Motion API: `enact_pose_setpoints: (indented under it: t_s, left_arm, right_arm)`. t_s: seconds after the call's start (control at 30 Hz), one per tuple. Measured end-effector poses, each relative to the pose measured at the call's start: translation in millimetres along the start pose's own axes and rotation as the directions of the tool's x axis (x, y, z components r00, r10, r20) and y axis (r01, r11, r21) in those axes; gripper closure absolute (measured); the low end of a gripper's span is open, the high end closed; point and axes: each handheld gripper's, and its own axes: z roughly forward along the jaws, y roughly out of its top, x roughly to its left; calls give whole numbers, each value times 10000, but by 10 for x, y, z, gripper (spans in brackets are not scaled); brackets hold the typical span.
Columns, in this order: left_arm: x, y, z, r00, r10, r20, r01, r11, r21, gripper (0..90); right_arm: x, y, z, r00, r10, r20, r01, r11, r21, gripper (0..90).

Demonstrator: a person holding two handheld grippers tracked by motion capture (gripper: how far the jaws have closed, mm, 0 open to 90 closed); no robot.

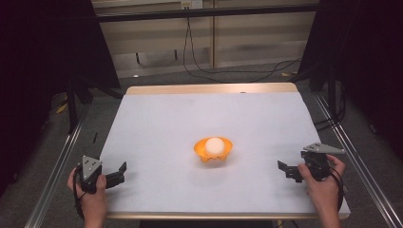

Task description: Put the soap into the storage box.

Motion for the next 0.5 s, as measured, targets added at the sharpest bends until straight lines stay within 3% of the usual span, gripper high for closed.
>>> enact_pose_setpoints:
  t_s: [0.5]
  left_arm:
    - [-1,-2,1,9999,-111,5,111,9999,-69,5]
  right_arm:
    - [-366,-175,-303,9955,746,586,-710,9956,-614,0]
